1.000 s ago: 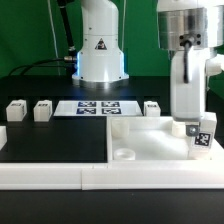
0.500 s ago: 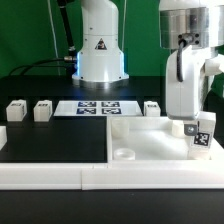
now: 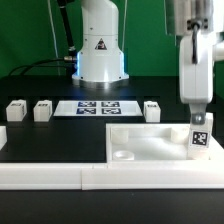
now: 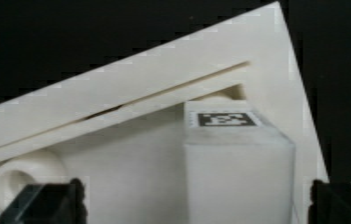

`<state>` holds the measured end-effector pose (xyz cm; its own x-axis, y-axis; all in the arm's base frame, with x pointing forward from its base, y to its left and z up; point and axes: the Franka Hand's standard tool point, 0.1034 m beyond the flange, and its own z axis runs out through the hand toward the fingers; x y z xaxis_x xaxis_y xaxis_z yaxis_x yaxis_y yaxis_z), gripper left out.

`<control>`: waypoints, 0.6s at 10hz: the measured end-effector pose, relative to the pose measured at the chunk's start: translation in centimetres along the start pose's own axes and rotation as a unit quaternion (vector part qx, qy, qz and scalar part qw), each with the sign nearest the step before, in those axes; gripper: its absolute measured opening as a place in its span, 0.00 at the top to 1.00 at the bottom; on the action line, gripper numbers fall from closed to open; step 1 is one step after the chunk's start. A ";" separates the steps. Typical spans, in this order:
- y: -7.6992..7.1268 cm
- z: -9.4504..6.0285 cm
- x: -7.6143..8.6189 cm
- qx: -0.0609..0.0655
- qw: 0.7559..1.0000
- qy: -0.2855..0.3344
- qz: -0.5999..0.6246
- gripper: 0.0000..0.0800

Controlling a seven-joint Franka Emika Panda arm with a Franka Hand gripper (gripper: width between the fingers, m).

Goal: Assemble square table

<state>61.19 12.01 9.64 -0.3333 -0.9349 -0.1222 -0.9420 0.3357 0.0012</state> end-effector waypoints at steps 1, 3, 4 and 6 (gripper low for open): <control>0.8 -1.0 -0.4 0.000 1.000 -0.005 -0.004 0.20; 2.0 -2.2 -0.9 -0.003 1.000 -0.011 -0.010 0.19; 2.0 -1.9 -0.7 -0.004 1.000 -0.009 -0.010 0.19; 2.0 -1.8 -0.7 -0.005 1.000 -0.009 -0.011 0.19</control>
Offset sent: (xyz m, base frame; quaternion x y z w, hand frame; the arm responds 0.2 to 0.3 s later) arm 0.0000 0.0000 0.0000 0.0000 0.0000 0.0000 1.0000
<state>59.45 13.17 11.50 -0.3118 -0.9399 -0.1395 -0.9495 0.3138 0.0079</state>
